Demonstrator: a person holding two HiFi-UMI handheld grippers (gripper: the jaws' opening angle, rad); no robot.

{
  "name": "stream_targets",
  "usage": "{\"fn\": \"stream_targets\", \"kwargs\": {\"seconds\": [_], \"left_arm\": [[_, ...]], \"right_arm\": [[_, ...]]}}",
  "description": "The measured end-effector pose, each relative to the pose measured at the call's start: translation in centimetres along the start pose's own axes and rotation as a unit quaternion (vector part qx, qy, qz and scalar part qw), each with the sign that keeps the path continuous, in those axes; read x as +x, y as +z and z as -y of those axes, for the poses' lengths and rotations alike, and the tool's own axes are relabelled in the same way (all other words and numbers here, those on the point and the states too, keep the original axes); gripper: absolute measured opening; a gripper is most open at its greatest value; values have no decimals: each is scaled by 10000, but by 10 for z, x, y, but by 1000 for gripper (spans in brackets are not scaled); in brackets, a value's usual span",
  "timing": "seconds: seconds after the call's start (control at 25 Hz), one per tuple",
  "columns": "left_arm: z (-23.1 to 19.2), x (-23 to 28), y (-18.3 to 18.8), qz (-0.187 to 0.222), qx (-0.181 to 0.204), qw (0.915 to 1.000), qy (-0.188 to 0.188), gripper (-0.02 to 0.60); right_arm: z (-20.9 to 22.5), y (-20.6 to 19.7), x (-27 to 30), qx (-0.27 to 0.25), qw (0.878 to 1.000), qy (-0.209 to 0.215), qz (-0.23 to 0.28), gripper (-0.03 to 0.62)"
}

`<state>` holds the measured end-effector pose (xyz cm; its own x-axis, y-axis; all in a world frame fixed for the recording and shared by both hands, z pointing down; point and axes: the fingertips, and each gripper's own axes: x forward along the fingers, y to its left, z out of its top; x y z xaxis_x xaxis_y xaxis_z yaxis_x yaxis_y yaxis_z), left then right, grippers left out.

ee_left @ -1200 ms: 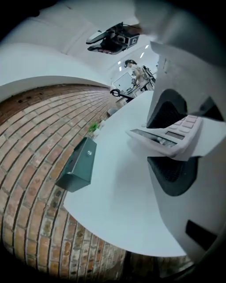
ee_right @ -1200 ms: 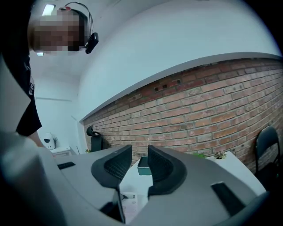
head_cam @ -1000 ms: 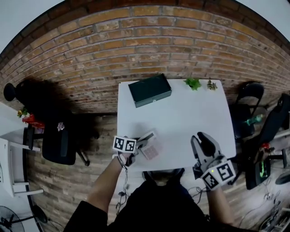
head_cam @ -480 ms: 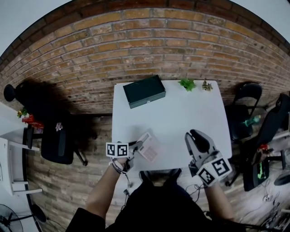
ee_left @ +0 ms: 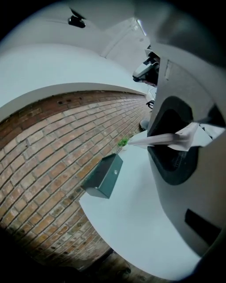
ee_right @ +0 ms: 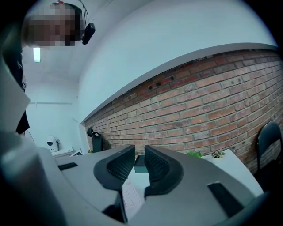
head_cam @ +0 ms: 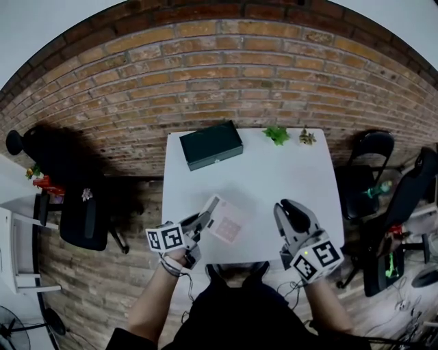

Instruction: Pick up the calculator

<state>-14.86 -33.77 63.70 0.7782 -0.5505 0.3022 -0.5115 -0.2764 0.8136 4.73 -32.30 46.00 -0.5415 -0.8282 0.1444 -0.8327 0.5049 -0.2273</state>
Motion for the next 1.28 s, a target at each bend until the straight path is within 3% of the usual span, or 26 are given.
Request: {"fn": "stream_targets", "kwargs": {"seconds": [0.28, 0.56, 1.04, 1.28], "left_arm": [[69, -8, 47, 818, 17, 9958, -414, 55], [126, -25, 94, 1621, -102, 9834, -814, 57], [210, -49, 131, 2335, -57, 9637, -1296, 57], [225, -45, 127, 2334, -33, 9625, -1385, 57]], "right_arm": [[18, 25, -6, -175, 9992, -255, 256, 60], [22, 51, -16, -337, 9982, -227, 441, 46], [20, 75, -33, -503, 9963, -94, 697, 36], [30, 72, -42, -471, 9963, -151, 709, 35]]}}
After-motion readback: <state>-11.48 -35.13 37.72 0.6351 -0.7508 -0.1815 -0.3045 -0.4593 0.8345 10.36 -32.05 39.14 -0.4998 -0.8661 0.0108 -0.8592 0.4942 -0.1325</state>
